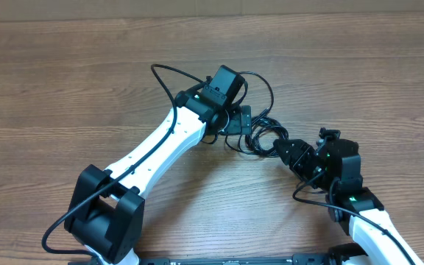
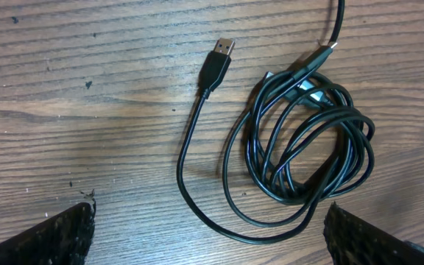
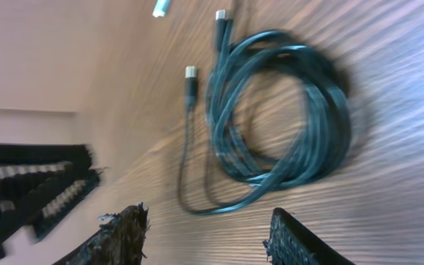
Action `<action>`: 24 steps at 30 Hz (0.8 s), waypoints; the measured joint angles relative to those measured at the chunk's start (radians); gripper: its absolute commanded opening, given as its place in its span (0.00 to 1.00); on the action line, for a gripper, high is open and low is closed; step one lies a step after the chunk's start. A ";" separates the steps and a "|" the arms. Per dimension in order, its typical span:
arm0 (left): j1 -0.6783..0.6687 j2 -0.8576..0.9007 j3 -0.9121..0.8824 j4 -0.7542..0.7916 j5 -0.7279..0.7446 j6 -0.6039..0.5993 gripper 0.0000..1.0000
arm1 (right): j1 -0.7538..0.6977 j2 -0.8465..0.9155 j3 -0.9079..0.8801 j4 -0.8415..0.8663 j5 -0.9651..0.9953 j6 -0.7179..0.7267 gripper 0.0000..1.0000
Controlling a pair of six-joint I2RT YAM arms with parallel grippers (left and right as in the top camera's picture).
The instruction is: Untangle cables
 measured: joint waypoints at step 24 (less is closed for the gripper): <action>0.000 0.000 0.000 0.000 -0.045 0.000 1.00 | 0.000 0.256 0.154 -0.109 0.325 -0.372 0.68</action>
